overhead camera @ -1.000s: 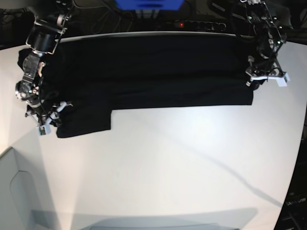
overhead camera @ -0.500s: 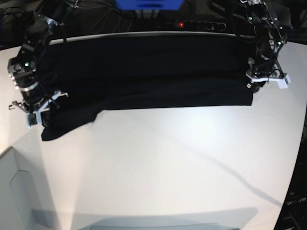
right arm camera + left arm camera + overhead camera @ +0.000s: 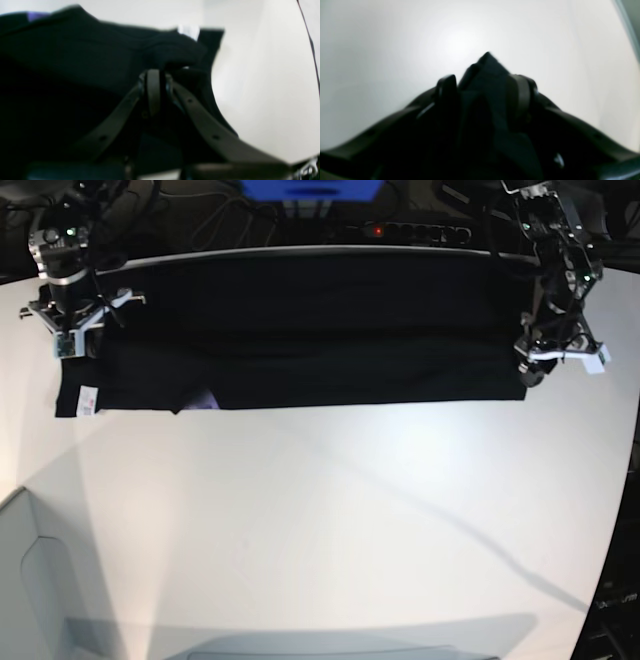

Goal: Fold the T-shirt properly
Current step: 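Fold the protruding sleeve inward with the right gripper, then reposition both grippers over the ends of the folded strip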

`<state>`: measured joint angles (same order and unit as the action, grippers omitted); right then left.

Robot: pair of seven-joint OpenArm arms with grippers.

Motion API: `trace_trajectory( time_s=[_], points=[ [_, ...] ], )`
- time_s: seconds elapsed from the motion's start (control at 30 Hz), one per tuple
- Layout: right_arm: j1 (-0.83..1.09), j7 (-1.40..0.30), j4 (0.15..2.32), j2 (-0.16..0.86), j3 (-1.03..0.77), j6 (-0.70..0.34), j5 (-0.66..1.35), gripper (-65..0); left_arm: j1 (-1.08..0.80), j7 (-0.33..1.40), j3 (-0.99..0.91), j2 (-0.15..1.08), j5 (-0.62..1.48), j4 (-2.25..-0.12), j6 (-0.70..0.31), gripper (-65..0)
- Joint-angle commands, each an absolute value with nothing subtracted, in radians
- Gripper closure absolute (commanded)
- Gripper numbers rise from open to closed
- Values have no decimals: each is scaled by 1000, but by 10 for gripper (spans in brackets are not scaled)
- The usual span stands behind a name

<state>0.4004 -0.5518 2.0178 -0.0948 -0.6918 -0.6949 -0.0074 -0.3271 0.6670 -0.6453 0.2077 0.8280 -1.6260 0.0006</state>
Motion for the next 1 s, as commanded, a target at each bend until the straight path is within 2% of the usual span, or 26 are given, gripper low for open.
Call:
trace_trajectory(
  time_s=[0.0, 0.3, 0.83, 0.97],
  points=[
    [406, -524, 2037, -99, -713, -698, 7, 0, -320, 650, -650, 226, 839, -1646, -5, -311],
    [432, -526, 2035, -125, -846, -698, 5, 0, -311, 650, -651, 226, 839, -1646, -5, -312],
    [443, -533, 2029, -122, -843, -698, 4, 0, -387, 650, -659, 248, 840, -1699, -5, -312],
    [444, -535, 2029, -122, -843, -698, 4, -96, -421, 650, -661, 249, 840, -1751, -5, -312]
  ],
)
